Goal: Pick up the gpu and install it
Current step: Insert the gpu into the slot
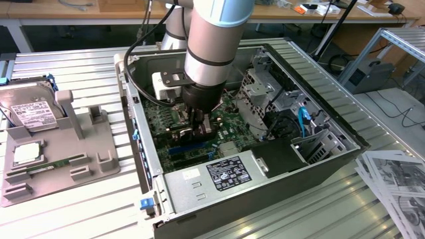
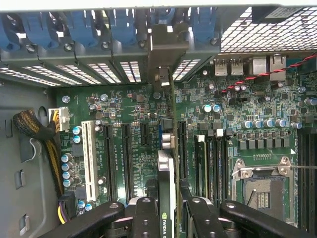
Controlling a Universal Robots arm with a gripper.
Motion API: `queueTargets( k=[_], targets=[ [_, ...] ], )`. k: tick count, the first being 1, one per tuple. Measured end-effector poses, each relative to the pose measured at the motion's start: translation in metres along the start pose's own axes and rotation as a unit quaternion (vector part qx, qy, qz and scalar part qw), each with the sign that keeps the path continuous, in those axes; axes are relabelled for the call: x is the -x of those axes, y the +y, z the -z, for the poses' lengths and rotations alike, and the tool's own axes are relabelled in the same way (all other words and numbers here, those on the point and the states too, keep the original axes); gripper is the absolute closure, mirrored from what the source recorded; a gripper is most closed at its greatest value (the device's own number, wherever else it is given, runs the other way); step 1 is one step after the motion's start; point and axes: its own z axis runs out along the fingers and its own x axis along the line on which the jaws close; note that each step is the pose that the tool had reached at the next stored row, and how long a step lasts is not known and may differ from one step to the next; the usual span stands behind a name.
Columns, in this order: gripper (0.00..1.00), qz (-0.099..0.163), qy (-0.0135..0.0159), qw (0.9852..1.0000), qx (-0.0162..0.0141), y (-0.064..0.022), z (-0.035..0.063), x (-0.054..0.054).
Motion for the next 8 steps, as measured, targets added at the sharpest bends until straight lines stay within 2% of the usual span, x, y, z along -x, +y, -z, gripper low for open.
queueTargets(
  k=[5,8],
  targets=[
    [0.73,0.001,0.0000,1.0000,0.0000,0.0000,0.0000,0.0000],
    [0.73,0.013,0.0003,0.9999,0.0005,0.0001,0.0000,0.0000]
  ],
)
